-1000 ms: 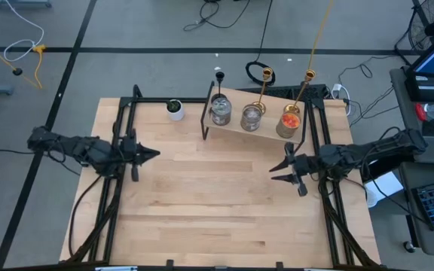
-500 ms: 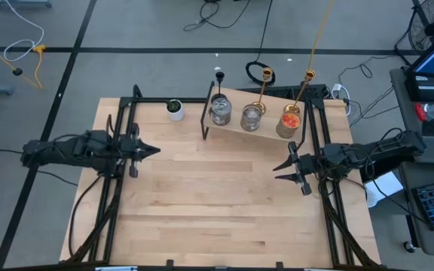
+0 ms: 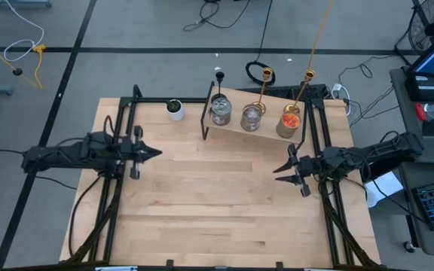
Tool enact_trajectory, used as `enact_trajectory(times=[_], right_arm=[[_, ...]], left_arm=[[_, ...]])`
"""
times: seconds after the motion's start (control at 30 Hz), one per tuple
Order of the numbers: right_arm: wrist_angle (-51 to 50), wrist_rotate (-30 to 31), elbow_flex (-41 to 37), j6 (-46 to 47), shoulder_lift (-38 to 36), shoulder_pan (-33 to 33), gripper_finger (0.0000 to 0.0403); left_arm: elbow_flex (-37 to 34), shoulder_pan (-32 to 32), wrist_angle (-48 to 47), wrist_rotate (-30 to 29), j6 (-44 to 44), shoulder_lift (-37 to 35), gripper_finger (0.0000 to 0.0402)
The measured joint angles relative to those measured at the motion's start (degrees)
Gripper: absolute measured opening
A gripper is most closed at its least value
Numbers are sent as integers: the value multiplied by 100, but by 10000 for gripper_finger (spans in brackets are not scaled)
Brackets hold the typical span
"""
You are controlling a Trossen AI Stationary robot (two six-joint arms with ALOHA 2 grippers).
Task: Pick & Place candle stick holders
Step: Return to Home Position
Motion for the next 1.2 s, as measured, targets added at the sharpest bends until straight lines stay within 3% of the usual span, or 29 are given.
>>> enact_trajectory(times=[0.13, 0.5, 0.7, 1.2], right_arm=[[-17, -12, -62, 173, -359, 0, 110], [-498, -6, -71, -268, -1194, 0, 110], [-394, -11, -433, -321, -1397, 0, 110], [-110, -13, -1260, -40, -1888, 0, 110]], left_arm=[[-559, 22, 863, 9, 116, 0, 8], [-1590, 308, 2158, 367, -342, -2, 5], [-1570, 410, 2136, 653, -454, 39, 20], [-1568, 446, 2278, 620, -633, 44, 21]])
